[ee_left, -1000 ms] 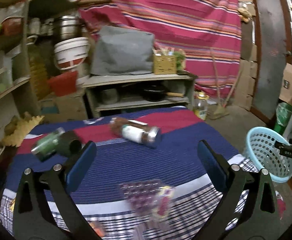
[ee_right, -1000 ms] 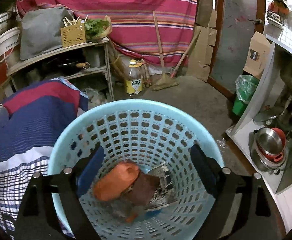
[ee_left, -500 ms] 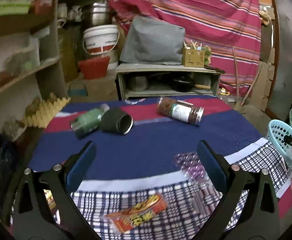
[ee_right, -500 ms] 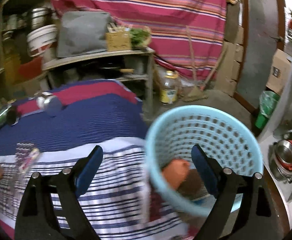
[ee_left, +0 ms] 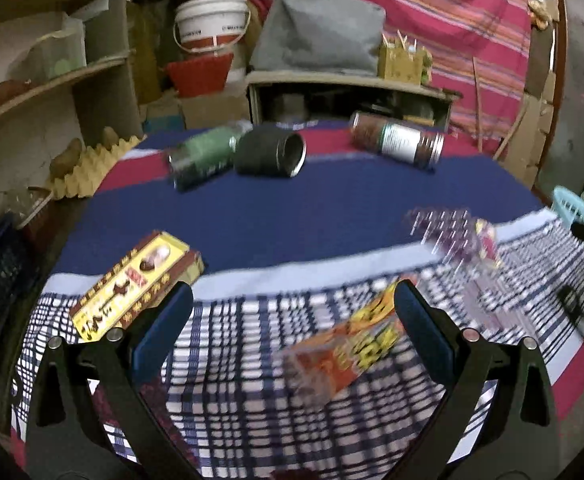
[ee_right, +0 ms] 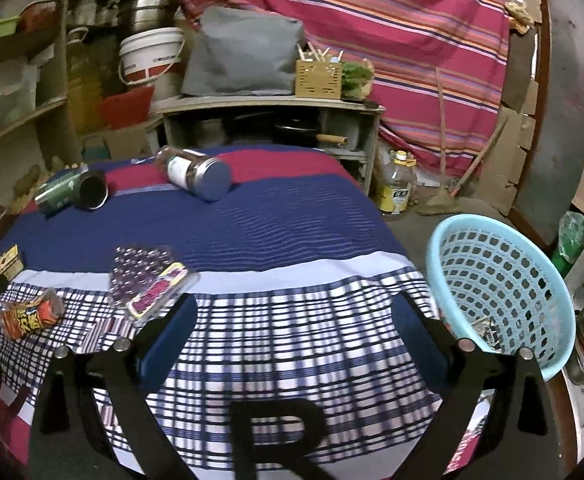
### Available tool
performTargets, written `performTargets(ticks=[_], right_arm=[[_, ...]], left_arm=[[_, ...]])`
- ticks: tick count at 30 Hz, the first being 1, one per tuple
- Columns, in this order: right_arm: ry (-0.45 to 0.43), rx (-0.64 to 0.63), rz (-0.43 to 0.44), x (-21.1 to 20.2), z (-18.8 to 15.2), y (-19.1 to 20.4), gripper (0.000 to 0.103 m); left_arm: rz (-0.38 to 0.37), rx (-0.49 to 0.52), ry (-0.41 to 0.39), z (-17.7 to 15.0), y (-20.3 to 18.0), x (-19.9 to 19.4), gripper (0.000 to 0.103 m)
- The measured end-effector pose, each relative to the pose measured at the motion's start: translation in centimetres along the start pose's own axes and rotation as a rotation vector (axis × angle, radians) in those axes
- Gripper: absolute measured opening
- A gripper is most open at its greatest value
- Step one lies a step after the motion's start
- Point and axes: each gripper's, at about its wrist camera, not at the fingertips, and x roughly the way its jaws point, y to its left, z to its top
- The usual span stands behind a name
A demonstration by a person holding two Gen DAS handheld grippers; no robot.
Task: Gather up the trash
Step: 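Grasp the orange-printed snack wrapper on the table with the left gripper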
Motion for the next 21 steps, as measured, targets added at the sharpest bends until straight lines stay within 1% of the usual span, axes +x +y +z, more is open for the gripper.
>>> performTargets(ticks=[3, 4, 6, 11, 13, 14, 16, 17, 19, 21], right_arm=[[0.016, -0.015, 0.003, 0.3, 0.1, 0.8, 0.095], [0.019, -0.018, 0.003, 0.4, 0.0, 1.1, 0.095], [0.025, -0.024, 0.006, 0.5, 0.1, 1.5, 0.095], [0.033, -0.052, -0.001, 0.6, 0.1, 2.5, 0.095], [0.033, -0.06, -0.003, 0.6, 0.1, 2.7, 0.095], [0.035, -0.065, -0.005, 0.7, 0.1, 2.8, 0.095], [0.044, -0.066, -0.006, 1.0, 0.1, 3.0, 0.095], [0.051, -0.066, -0.005, 1.2, 0.1, 3.0, 0.095], [0.062, -0.067, -0.005, 1.6, 0.2, 3.2, 0.095], [0.073, -0.073, -0.006, 2.0, 0.3, 3.6, 0.095]], left_arm=[[-0.019, 0.016, 0.04, -0.8, 0.0, 0.8, 0.097], [-0.045, 0.027, 0.073, -1.0, -0.2, 1.4, 0.097], [-0.074, 0.045, 0.109, -1.1, -0.4, 2.0, 0.097], [-0.11, 0.119, 0.193, -1.2, -1.7, 3.7, 0.097], [-0.134, 0.133, 0.212, -1.2, -2.1, 4.2, 0.085], [-0.142, 0.137, 0.214, -1.1, -2.3, 4.3, 0.083], [-0.156, 0.148, 0.208, -1.0, -2.5, 4.4, 0.074], [-0.163, 0.153, 0.207, -0.9, -2.7, 4.5, 0.071], [-0.173, 0.161, 0.2, -0.6, -2.9, 4.5, 0.06], [-0.179, 0.163, 0.191, -0.4, -2.9, 4.6, 0.044]])
